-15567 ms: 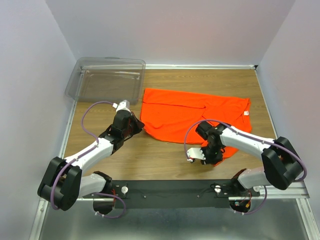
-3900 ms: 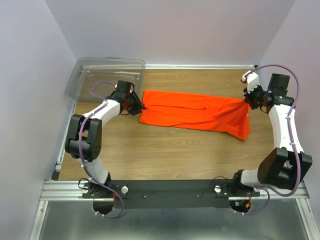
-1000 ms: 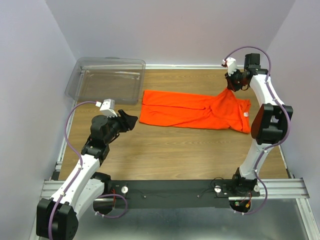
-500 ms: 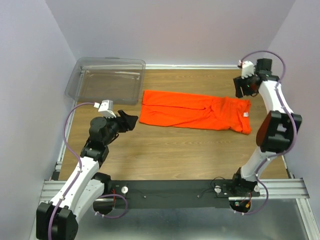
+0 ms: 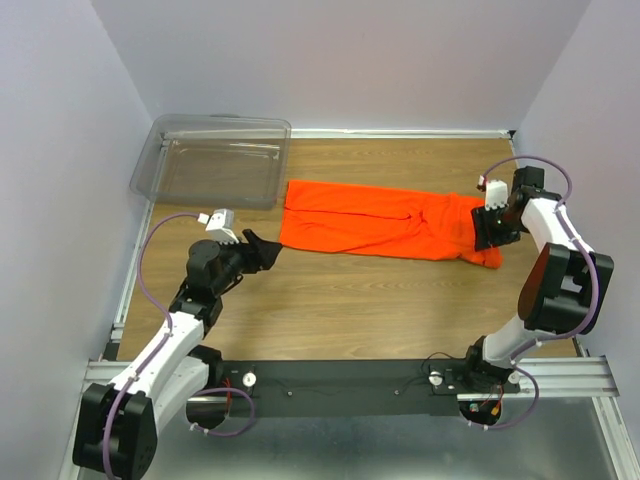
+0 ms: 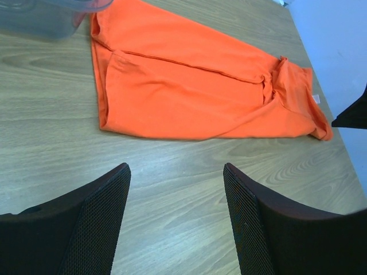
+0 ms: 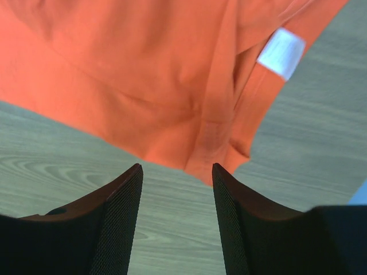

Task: Fold and stack the t-shirts
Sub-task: Fold the tshirt

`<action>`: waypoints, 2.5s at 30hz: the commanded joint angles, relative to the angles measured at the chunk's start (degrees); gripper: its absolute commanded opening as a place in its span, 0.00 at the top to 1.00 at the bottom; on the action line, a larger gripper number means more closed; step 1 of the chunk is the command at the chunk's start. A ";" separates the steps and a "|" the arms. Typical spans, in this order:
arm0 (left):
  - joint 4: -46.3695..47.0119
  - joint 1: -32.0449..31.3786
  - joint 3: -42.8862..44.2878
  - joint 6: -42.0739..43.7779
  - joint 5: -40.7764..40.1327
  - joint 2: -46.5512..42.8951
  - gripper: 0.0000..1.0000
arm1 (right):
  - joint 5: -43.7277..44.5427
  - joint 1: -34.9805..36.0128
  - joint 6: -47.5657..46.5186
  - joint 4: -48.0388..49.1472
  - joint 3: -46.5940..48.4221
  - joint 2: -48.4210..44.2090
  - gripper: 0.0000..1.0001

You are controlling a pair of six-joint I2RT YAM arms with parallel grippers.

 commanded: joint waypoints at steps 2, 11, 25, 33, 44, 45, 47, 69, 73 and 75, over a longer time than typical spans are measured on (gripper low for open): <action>4.75 0.31 -1.17 -0.83 2.73 1.25 0.26 | 1.80 -0.18 1.48 -0.88 -2.01 0.72 0.43; 6.51 0.22 -1.78 -1.36 3.43 5.82 0.27 | 7.53 -0.18 2.45 1.58 -1.92 1.34 0.43; 7.74 0.05 3.30 -5.93 0.80 27.59 0.30 | 5.95 -3.43 1.58 4.30 -4.38 3.10 0.51; 9.58 -0.39 9.28 -9.35 -2.36 40.96 0.39 | 4.90 -4.57 0.08 4.30 -5.44 0.99 0.51; 10.38 -1.88 12.45 -13.49 -9.40 45.63 0.56 | 3.66 -5.10 -0.53 4.22 -6.05 -1.03 0.51; 10.47 -2.06 12.45 -13.58 -9.75 45.55 0.59 | 3.49 -5.10 -0.62 4.13 -6.05 -1.21 0.51; 10.29 -2.59 12.54 -13.75 -10.72 45.55 0.63 | 3.40 -5.10 -0.62 4.13 -6.05 -1.30 0.51; 11.61 -3.47 6.93 -17.36 -14.59 35.63 1.00 | 3.84 -5.54 -3.61 0.00 -6.93 -4.11 0.53; 11.09 -3.47 5.25 -17.71 -14.59 31.59 1.00 | 2.53 -5.72 -3.52 -0.27 -6.84 -3.59 0.54; 10.73 -3.47 4.63 -17.71 -14.59 30.61 1.00 | 0.51 -5.72 -3.17 -0.44 -6.41 -2.80 0.54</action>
